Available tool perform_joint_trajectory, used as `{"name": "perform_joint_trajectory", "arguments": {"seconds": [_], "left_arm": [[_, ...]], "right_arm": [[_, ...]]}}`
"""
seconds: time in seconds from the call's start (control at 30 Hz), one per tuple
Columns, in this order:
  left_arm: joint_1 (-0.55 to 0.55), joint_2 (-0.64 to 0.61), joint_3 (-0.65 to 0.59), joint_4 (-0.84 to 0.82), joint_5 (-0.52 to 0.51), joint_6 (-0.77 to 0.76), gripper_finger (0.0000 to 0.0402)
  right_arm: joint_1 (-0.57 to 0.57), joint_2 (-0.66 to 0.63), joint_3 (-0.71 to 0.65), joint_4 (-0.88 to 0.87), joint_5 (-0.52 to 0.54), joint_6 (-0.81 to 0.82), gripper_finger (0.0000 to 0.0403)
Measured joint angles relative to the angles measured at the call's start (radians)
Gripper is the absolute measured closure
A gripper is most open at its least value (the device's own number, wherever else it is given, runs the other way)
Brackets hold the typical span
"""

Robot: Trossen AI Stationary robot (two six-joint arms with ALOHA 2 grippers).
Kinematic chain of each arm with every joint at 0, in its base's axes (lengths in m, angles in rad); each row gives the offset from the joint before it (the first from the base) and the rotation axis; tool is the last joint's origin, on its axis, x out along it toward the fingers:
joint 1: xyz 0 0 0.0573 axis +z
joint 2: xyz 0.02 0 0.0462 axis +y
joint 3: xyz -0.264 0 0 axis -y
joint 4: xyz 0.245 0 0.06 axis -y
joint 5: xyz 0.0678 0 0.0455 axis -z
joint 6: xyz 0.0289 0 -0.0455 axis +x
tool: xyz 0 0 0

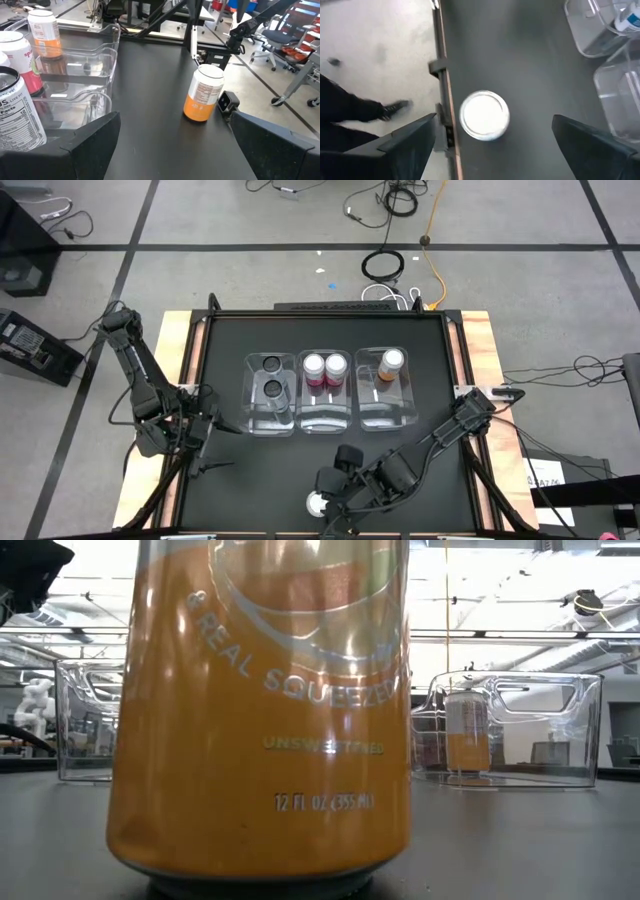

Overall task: Sort soda cans
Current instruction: Put the orange soda can into the right transparent bin

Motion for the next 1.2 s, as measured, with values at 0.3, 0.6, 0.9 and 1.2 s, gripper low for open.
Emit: {"name": "perform_joint_trajectory", "arguments": {"seconds": [0.3, 0.6, 0.9, 1.2], "left_arm": [[0.000, 0.000, 0.000, 0.000, 0.000, 0.001, 0.0015], [0.000, 0.000, 0.000, 0.001, 0.000, 0.002, 0.0015], [0.000, 0.000, 0.000, 0.000, 0.000, 0.002, 0.0015], [0.000, 0.000, 0.000, -0.001, 0.000, 0.000, 0.0015]], "right_arm": [[0.000, 0.001, 0.000, 0.006, 0.003, -0.047, 0.0019], [0.013, 0.106, 0.001, 0.015, -0.040, -0.063, 0.0019], [0.010, 0.185, 0.001, 0.043, -0.082, -0.046, 0.0019], [-0.017, 0.262, 0.000, 0.059, -0.082, -0.058, 0.0019]]}}
